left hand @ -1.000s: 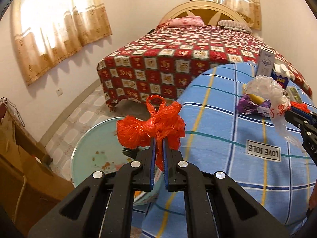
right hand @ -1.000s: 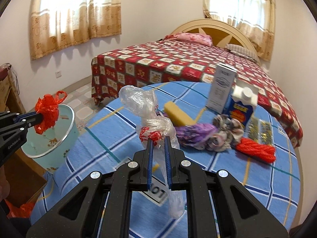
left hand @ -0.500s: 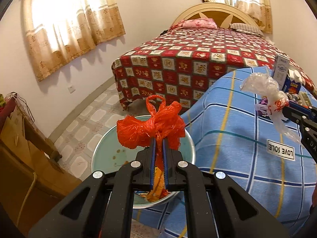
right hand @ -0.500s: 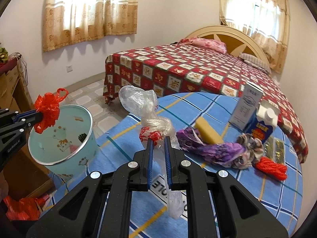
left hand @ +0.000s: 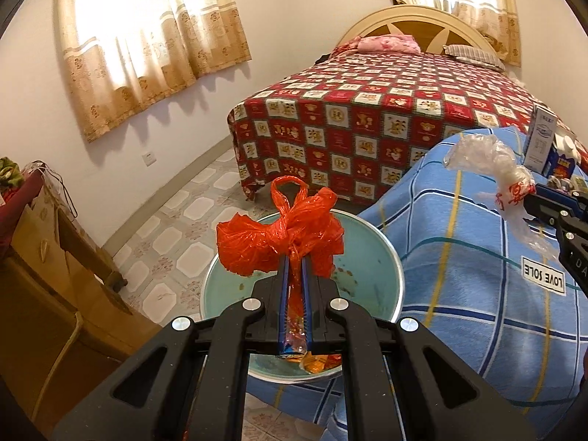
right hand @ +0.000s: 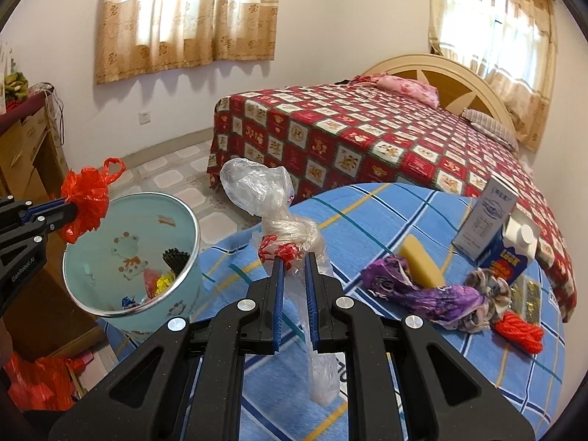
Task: Collect trash
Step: 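Carry the clear bag and red bag over the bin with both tools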
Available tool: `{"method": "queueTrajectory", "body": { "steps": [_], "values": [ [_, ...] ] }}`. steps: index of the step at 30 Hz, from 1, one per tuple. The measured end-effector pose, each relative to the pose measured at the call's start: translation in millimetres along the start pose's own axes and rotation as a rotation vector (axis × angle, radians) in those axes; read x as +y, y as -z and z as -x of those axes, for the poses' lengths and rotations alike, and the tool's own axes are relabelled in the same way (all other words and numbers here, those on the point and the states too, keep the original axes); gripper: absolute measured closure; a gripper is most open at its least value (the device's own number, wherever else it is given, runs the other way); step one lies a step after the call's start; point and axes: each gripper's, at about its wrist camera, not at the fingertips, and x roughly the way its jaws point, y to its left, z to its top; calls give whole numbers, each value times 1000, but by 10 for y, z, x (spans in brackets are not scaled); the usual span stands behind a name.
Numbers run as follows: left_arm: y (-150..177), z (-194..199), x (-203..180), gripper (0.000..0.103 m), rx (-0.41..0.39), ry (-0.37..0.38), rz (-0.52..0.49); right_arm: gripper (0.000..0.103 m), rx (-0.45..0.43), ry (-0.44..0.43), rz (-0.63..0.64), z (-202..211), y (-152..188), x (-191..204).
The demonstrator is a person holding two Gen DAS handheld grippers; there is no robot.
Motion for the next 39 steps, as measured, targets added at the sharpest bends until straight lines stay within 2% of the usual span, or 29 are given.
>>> {"method": "queueTrajectory", "body": {
  "steps": [39],
  "values": [
    [111,-178,611,97,45,-118,72,91,-5,-83,110,-169,-263,689]
  ]
}}
